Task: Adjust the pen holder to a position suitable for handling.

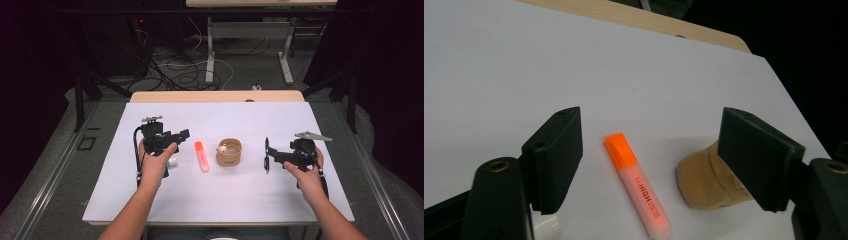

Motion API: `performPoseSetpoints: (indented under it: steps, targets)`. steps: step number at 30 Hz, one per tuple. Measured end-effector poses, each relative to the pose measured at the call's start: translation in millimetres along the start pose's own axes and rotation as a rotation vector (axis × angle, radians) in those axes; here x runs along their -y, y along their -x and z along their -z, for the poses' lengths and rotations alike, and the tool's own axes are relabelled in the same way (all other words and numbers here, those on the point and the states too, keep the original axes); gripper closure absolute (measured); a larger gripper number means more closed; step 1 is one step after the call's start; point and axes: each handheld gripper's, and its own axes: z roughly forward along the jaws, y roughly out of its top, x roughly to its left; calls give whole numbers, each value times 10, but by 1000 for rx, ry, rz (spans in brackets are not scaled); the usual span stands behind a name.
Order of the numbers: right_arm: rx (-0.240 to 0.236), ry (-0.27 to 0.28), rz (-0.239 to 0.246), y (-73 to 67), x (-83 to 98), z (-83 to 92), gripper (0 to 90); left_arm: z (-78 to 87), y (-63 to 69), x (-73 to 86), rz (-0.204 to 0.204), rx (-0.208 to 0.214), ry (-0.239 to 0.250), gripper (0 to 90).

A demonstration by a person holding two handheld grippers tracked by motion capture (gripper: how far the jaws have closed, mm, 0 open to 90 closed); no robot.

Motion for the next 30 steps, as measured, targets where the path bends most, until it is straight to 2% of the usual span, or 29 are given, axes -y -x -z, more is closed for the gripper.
performPoseSetpoints:
  steps: [2,5,7,13,16,17,19,23,25,26,27,28,30]
  targets:
    - [3,-3,1,3,2,-5,30,-40,27,-13,2,-10,2,278]
    - [-1,-1,10,5,1,-8,34,-84,59,-44,14,5,-9,306]
    - [-3,-2,11,6,2,-10,40,-111,56,-65,13,1,-15,321]
    - [-3,-9,-6,19,9,-13,58,-202,22,-104,76,-15,-33,420]
    - [-2,-5,1,36,9,-9,63,-254,3,-105,79,-40,-53,455]
    - [-1,-4,1,39,9,-8,65,-263,-15,-113,71,-34,-77,469]
    - [0,-7,-8,38,10,-7,67,-314,-10,-104,90,-37,-80,478]
    - [-2,-12,-13,38,13,-9,69,-379,-13,-103,86,-47,-99,490]
    - [-2,-12,-13,41,14,-12,71,-406,-9,-102,99,-54,-99,490]
    - [-1,-13,-13,42,14,-14,72,-426,-11,-103,90,-60,-85,493]
    - [-1,-13,-14,45,15,-17,72,-443,-4,-102,96,-58,-84,492]
    - [-3,-14,-14,47,16,-19,73,-459,-12,-110,95,-42,-105,498]
    - [-2,-15,-10,56,17,-20,75,-494,-15,-108,119,-18,-116,513]
